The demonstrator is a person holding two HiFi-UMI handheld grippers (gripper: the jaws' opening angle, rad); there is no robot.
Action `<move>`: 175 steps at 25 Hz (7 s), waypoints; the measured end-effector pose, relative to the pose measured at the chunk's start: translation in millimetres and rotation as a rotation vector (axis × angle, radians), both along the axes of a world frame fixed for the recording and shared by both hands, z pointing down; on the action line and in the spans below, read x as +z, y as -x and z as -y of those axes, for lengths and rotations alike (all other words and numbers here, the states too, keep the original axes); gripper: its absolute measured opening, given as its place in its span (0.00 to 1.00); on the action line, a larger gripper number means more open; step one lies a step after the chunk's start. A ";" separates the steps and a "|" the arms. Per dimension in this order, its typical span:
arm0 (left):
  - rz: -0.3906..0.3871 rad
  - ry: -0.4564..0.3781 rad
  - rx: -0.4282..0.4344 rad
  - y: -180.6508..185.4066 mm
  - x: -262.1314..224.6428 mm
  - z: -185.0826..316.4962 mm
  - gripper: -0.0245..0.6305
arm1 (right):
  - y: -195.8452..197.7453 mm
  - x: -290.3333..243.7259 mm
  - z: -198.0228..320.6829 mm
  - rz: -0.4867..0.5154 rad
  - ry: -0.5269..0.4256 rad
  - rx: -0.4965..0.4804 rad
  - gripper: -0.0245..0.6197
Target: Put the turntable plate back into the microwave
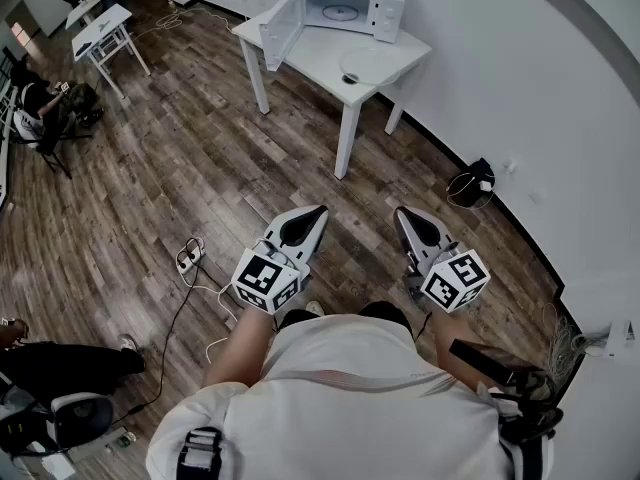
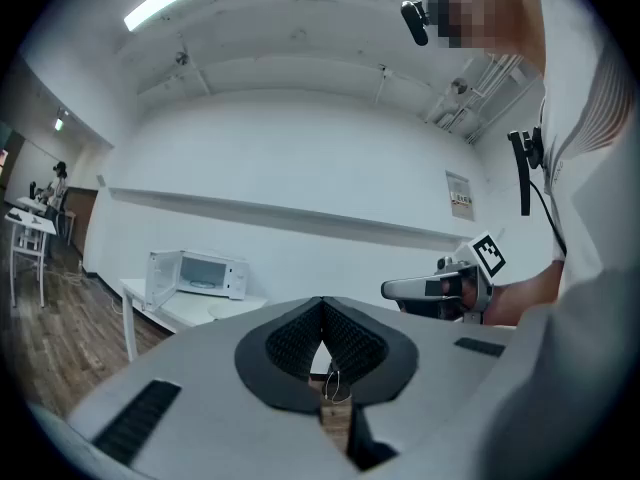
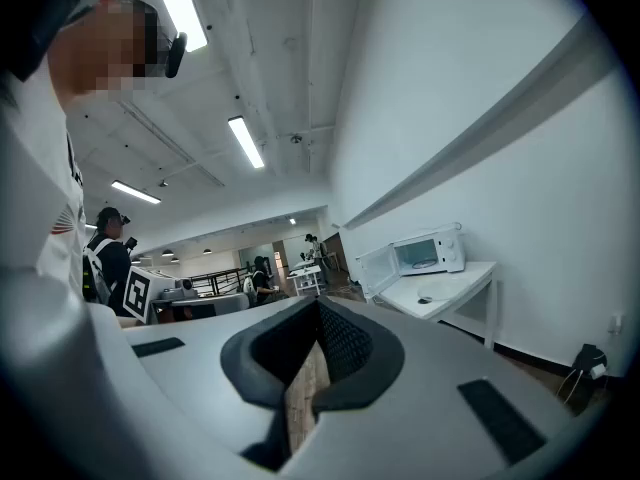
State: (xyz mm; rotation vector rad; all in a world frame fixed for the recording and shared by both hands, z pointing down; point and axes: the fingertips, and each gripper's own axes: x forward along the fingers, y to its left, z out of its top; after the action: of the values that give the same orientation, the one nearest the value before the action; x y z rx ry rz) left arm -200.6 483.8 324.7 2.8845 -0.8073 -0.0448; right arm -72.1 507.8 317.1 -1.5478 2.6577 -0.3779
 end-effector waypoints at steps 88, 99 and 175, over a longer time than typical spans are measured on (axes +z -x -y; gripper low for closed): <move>-0.008 0.087 -0.124 -188.9 37.5 537.5 0.05 | -177.2 52.9 530.0 0.084 0.204 -0.258 0.03; 0.014 0.131 -0.237 -202.4 49.1 570.4 0.05 | -204.8 77.1 585.5 0.240 0.337 -0.379 0.04; 0.073 0.353 -0.520 -241.0 158.1 574.2 0.05 | -199.8 315.2 611.1 0.615 1.156 -0.953 0.10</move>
State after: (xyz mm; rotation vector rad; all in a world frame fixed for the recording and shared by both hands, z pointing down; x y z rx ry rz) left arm 40.3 -90.4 482.8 2.2969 -1.3985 0.1336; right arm 127.7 -103.3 632.3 0.1416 2.4017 -2.2011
